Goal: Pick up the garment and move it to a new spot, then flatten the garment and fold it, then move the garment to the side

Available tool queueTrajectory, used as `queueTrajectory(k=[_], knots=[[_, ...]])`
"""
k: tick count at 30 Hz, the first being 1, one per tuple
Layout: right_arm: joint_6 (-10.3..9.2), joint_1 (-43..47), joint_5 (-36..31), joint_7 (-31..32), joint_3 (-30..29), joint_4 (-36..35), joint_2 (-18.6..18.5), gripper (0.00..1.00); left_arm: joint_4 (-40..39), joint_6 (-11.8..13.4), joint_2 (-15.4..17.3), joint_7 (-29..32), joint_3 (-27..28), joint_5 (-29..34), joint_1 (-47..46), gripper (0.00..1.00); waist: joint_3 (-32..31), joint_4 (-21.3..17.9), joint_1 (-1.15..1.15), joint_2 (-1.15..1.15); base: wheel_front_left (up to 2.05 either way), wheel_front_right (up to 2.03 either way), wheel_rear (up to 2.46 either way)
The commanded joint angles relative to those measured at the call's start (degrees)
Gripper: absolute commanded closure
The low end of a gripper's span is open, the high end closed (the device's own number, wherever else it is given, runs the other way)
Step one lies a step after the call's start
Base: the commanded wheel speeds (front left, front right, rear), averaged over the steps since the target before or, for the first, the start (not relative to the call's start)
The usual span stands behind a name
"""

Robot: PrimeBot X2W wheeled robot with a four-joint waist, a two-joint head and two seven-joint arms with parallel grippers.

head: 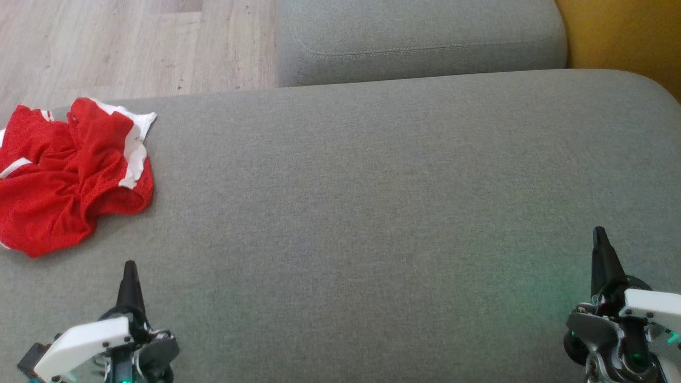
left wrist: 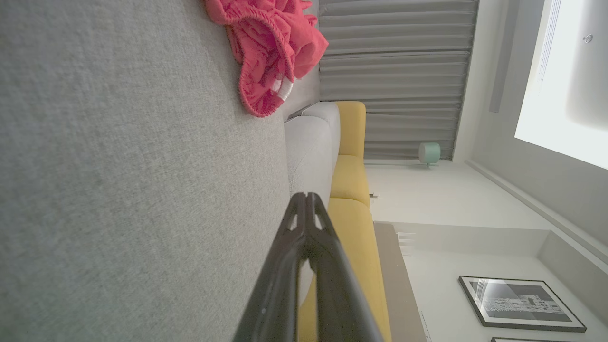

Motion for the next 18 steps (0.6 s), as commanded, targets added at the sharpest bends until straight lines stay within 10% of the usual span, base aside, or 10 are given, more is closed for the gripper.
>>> queueTrajectory(k=[1,13,14,18], knots=[[0.40,-3.15,0.33,0.32,1.21,-2.20,-0.38,1.00,-1.86,-0.36,0.27,0.17,2.02,-0.23,-2.84,1.00,0.00,0.00,0.00,0.00,0.00,0.00,0.00],[0.40,-3.15,0.33,0.32,1.21,-2.20,-0.38,1.00,-1.86,-0.36,0.27,0.17,2.02,-0.23,-2.84,1.00,0.00,0.00,0.00,0.00,0.00,0.00,0.00],[0.00,0.01,-0.01,-0.02,0.02,0.07,0.01,0.00,0.01,0.01,0.00,-0.02,-0.02,0.00,0.00,0.00,0.00,0.00,0.00,0.00,0.00,0.00,0.00],[-0.06,1.64,-0.03,-0.11,0.23,3.21,0.16,0.00,2.89,0.07,-0.08,-0.11,-0.64,0.02,1.65,0.00,-0.02,0.00,0.00,0.00,0.00,0.00,0.00]])
